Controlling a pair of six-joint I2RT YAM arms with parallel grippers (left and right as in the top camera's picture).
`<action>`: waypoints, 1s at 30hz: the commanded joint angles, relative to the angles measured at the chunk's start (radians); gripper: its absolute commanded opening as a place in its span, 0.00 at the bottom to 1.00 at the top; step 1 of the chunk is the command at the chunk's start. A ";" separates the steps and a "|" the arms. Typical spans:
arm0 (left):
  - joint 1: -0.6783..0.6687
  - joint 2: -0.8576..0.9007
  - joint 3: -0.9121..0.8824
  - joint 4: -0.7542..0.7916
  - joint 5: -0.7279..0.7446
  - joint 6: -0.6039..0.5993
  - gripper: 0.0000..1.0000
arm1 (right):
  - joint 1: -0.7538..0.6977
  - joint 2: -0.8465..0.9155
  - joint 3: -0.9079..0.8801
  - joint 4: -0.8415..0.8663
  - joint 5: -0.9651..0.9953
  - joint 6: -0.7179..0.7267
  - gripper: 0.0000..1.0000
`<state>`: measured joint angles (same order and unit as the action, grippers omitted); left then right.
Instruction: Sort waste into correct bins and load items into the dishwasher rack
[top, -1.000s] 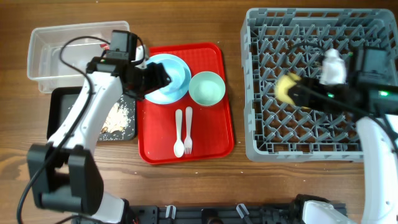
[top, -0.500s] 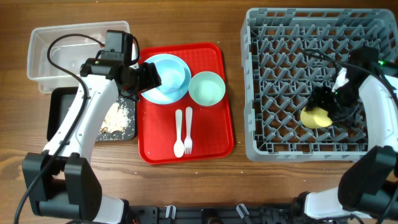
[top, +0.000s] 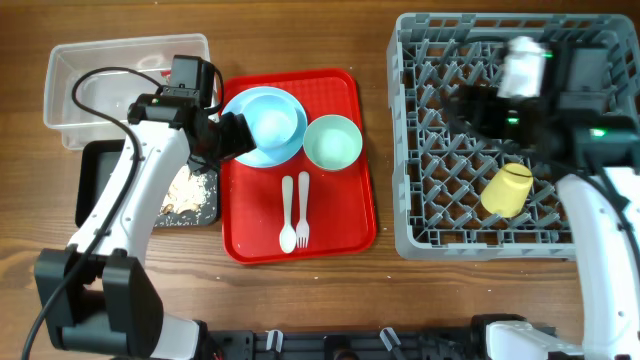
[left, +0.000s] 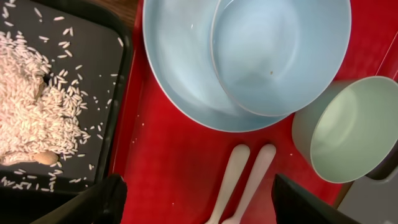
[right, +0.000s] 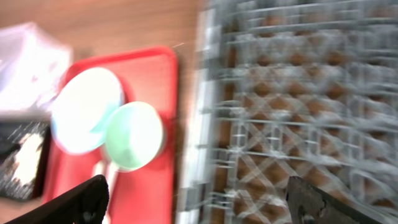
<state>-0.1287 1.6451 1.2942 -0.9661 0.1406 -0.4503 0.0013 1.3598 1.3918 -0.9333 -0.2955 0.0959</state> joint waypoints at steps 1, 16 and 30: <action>0.005 -0.111 0.000 -0.018 -0.109 -0.060 0.79 | 0.185 0.086 0.007 0.076 -0.029 -0.013 0.91; 0.005 -0.165 0.000 -0.018 -0.134 -0.060 0.85 | 0.444 0.654 0.007 0.246 0.188 0.222 0.45; 0.005 -0.165 0.000 -0.018 -0.134 -0.060 0.85 | 0.424 0.303 0.056 0.276 0.636 0.187 0.04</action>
<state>-0.1287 1.4883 1.2942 -0.9848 0.0231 -0.5003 0.4377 1.7828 1.4113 -0.6682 0.1326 0.3271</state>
